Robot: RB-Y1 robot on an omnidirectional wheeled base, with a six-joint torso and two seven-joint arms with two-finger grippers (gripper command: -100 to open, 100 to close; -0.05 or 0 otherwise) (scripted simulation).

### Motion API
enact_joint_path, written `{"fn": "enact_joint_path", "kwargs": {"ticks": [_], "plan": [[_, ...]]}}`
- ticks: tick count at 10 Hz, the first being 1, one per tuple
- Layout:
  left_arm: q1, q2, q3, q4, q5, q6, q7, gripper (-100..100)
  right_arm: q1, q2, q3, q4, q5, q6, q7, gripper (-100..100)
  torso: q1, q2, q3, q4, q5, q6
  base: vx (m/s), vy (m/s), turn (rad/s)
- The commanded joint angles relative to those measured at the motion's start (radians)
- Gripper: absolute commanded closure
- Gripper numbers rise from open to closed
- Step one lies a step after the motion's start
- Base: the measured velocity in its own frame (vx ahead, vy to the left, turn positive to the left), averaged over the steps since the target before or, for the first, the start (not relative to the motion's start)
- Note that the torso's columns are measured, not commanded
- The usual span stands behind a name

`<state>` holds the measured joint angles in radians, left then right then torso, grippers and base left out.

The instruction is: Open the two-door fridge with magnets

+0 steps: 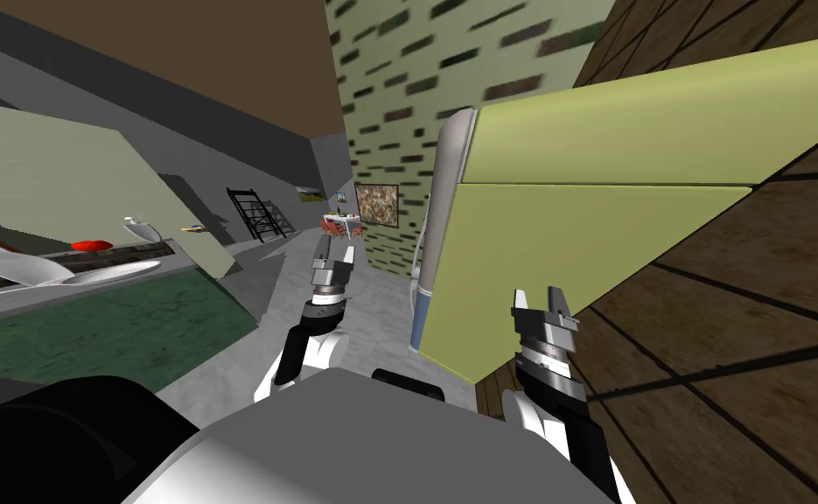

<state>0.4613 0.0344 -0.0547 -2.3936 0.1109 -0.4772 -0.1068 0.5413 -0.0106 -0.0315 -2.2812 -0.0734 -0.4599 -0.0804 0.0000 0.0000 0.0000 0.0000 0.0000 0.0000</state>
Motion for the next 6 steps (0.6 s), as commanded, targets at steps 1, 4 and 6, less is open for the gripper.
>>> {"fn": "enact_joint_path", "kwargs": {"ticks": [1,4,6], "plan": [[0.0,0.0,0.0,0.0,0.0,0.0,0.0,0,0.0,0.0,0.0,0.0,0.0,0.0,0.0,0,0.0,0.04,-0.082,0.041,0.0,0.0,0.0,0.0,0.0],[0.0,0.0,0.0,0.0,0.0,0.0,0.0,0,0.0,0.0,0.0,0.0,0.0,0.0,0.0,0,0.0,0.248,-0.497,0.248,0.0,0.0,0.0,0.0,0.0],[0.0,0.0,0.0,0.0,0.0,0.0,0.0,0,0.0,0.0,0.0,0.0,0.0,0.0,0.0,0,0.0,0.396,-0.792,0.396,0.0,0.0,0.0,0.0,0.0]]}}
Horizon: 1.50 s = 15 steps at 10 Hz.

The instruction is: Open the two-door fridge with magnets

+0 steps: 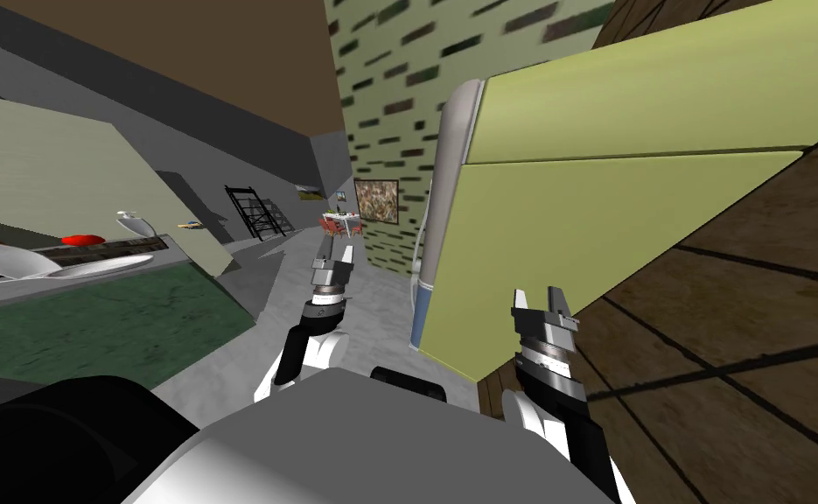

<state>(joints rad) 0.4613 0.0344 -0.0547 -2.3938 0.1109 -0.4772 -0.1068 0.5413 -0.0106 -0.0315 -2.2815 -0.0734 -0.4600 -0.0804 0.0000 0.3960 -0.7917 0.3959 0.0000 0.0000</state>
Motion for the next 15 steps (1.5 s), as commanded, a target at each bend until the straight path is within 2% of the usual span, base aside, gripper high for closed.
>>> {"fn": "enact_joint_path", "kwargs": {"ticks": [1,3,4,6,9,12,13,15], "plan": [[0.0,0.0,0.0,0.0,0.0,0.0,0.0,0,0.0,0.0,0.0,0.0,0.0,0.0,0.0,0,0.0,0.074,-0.147,0.074,0.0,0.0,0.0,0.0,0.0],[0.0,0.0,0.0,0.0,0.0,0.0,0.0,0,0.0,0.0,0.0,0.0,0.0,0.0,0.0,0,0.0,0.222,-0.443,0.221,0.0,0.0,0.0,0.0,0.0],[0.0,0.0,0.0,0.0,0.0,0.0,0.0,0,0.003,-0.046,-0.008,0.001,0.023,0.011,0.025,-100,0.0,0.295,-0.59,0.295,0.0,0.0,0.016,0.022,0.061],[0.0,0.0,0.0,0.0,0.0,0.0,0.0,0,0.009,-0.08,-0.02,0.001,0.055,0.026,0.06,-100,0.002,0.338,-0.679,0.338,0.001,0.0,0.018,0.05,0.062],[0.0,0.0,0.0,0.0,0.0,0.0,0.0,0,0.02,-0.113,-0.044,-0.002,0.125,0.058,0.136,-100,0.001,0.341,-0.685,0.342,0.0,0.0,0.031,0.072,0.081],[0.0,0.0,0.0,0.0,0.0,0.0,0.0,0,0.036,-0.131,-0.076,-0.009,0.213,0.098,0.222,-100,0.001,0.342,-0.684,0.342,0.0,0.0,0.034,0.088,0.108],[0.0,0.0,0.0,0.0,0.0,0.0,0.0,0,0.036,-0.131,-0.076,-0.009,0.214,0.098,0.233,-100,0.0,0.342,-0.684,0.342,0.0,0.0,0.027,0.061,0.024],[0.0,0.0,0.0,0.0,0.0,0.0,0.0,0,0.049,-0.138,-0.1,-0.016,0.279,0.128,0.296,-100,-0.001,0.342,-0.684,0.342,0.0,0.0,0.033,0.068,0.097]]}}
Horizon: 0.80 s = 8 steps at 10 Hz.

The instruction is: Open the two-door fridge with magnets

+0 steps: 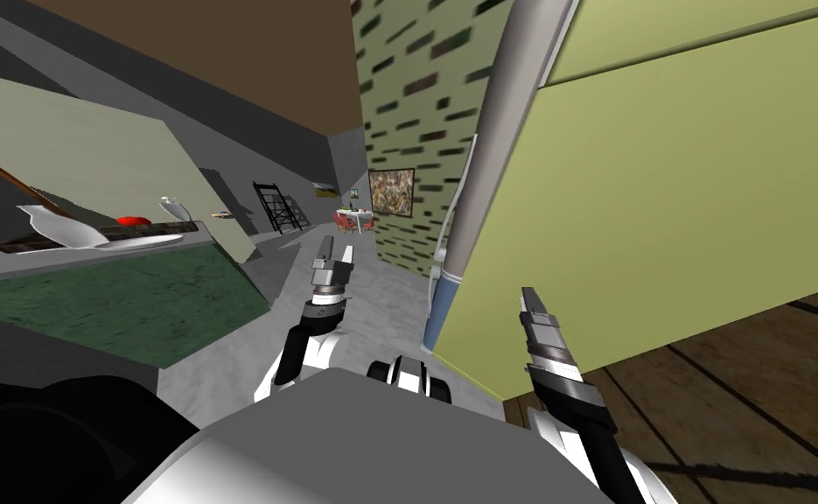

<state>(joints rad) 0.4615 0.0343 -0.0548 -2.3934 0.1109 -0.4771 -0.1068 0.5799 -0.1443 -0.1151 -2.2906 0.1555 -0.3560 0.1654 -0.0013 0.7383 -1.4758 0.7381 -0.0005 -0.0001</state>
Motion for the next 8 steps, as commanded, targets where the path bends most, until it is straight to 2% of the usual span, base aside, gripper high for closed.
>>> {"fn": "enact_joint_path", "kwargs": {"ticks": [1,3,4,5,6,8], "plan": [[0.0,0.0,0.0,0.0,0.0,0.0,0.0,0,0.01,-0.004,-0.017,-0.006,0.052,0.024,0.06,-100,0.002,-0.001,0.0,0.0,0.001,0.0,0.031,0.06,0.044],[0.0,0.0,0.0,0.0,0.0,0.0,0.0,0,0.024,-0.009,-0.042,-0.014,0.119,0.056,0.124,-100,0.001,0.0,0.0,0.0,0.0,0.0,0.039,0.071,0.107],[0.0,0.0,0.0,0.0,0.0,0.0,0.0,0,0.024,-0.009,-0.042,-0.014,0.124,0.056,0.139,-100,0.002,-0.001,0.0,0.0,0.001,0.0,0.033,0.065,0.044],[0.0,0.0,0.0,0.0,0.0,0.0,0.0,0,0.031,-0.011,-0.056,-0.019,0.161,0.073,0.174,-100,0.001,0.0,0.0,0.0,0.001,0.0,0.033,0.059,0.074],[0.0,0.0,0.0,0.0,0.0,0.0,0.0,0,0.031,-0.011,-0.056,-0.019,0.161,0.073,0.179,-100,0.001,0.0,0.0,0.0,0.0,0.0,0.03,0.041,0.044],[0.0,0.0,0.0,0.0,0.0,0.0,0.0,0,0.045,-0.015,-0.083,-0.026,0.231,0.107,0.247,-100,0.001,0.0,0.0,0.0,0.0,0.0,0.044,0.066,0.115]]}}
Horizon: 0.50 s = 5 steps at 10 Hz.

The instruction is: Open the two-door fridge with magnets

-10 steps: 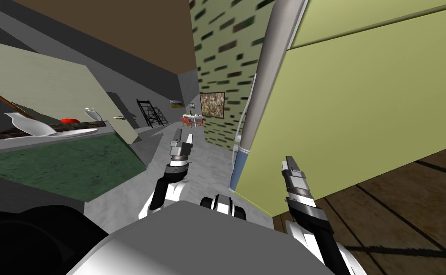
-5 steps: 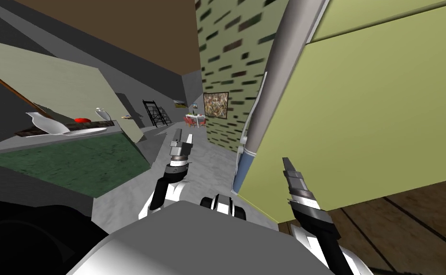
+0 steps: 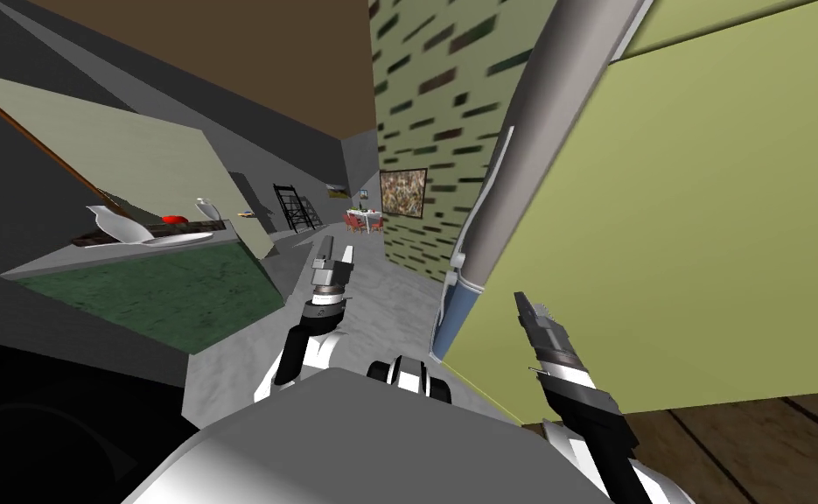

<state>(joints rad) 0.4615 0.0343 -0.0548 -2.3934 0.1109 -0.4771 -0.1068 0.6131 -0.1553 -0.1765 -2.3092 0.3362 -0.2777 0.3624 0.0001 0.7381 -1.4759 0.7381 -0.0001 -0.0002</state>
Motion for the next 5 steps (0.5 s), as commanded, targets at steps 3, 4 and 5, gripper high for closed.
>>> {"fn": "enact_joint_path", "kwargs": {"ticks": [3,4,5], "plan": [[0.0,0.0,0.0,0.0,0.0,0.0,0.0,0,0.018,-0.005,-0.036,-0.01,0.096,0.046,0.109,-100,0.001,0.0,0.0,0.0,0.0,0.0,0.033,0.08,0.063],[0.0,0.0,0.0,0.0,0.0,0.0,0.0,0,0.025,-0.007,-0.05,-0.011,0.136,0.065,0.149,-100,-0.001,0.0,0.0,0.0,0.0,0.0,0.048,0.065,0.094],[0.0,0.0,0.0,0.0,0.0,0.0,0.0,0,0.025,-0.007,-0.05,-0.011,0.136,0.065,0.152,-100,-0.001,-0.001,0.0,0.0,0.0,0.0,0.038,0.047,0.044]]}}
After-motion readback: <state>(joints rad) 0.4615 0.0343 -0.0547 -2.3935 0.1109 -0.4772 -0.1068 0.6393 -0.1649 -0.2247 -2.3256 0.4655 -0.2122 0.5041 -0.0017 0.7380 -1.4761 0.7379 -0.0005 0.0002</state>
